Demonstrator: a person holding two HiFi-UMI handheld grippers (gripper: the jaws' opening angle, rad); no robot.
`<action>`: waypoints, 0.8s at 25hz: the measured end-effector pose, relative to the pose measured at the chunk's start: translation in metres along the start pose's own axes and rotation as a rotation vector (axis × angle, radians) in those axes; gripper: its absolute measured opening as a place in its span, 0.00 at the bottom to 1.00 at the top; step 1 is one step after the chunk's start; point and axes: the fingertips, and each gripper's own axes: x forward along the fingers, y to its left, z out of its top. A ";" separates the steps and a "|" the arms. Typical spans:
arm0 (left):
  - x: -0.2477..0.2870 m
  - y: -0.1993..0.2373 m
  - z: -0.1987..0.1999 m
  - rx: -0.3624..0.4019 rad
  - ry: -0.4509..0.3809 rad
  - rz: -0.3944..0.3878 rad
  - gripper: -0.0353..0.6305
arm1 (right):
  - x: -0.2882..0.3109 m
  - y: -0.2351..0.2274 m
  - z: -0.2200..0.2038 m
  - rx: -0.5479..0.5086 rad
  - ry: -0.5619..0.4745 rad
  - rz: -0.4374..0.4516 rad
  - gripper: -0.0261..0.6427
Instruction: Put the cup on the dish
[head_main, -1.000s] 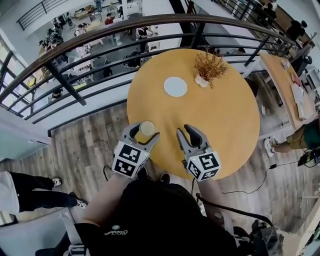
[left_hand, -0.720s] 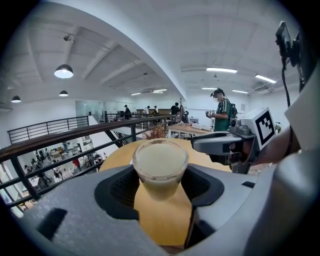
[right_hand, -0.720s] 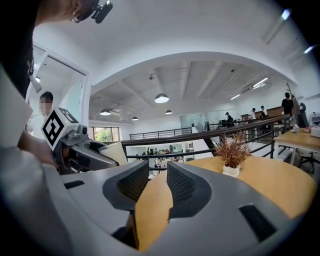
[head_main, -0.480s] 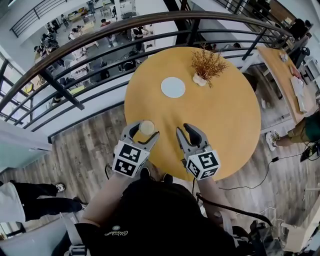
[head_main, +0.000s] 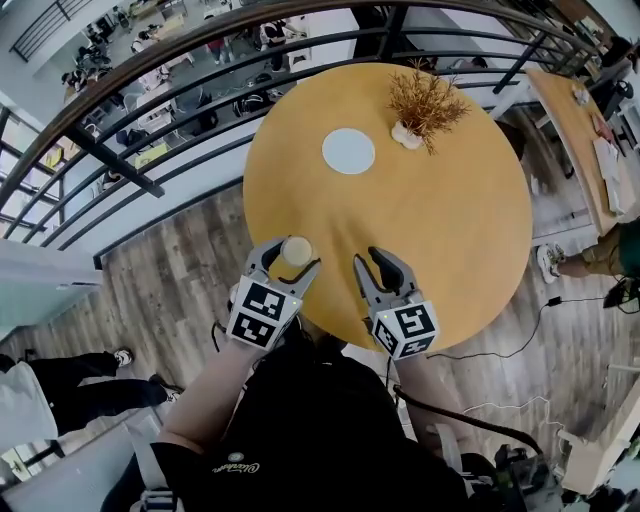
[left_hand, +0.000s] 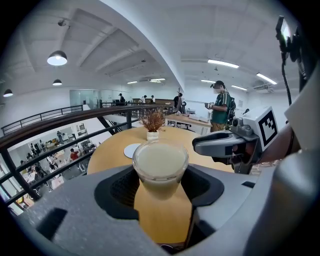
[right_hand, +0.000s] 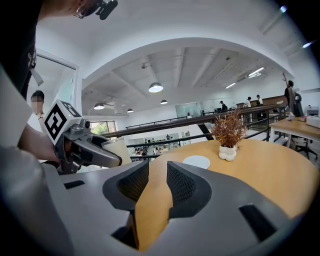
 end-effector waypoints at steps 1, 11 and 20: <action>0.003 0.001 -0.005 -0.004 0.011 -0.004 0.44 | 0.001 -0.001 -0.005 0.003 0.009 -0.003 0.20; 0.036 -0.008 -0.028 -0.025 0.069 -0.037 0.44 | 0.001 -0.018 -0.030 0.022 0.059 -0.016 0.20; 0.083 0.023 -0.017 -0.020 0.065 -0.024 0.44 | 0.003 -0.027 -0.031 0.030 0.060 -0.037 0.20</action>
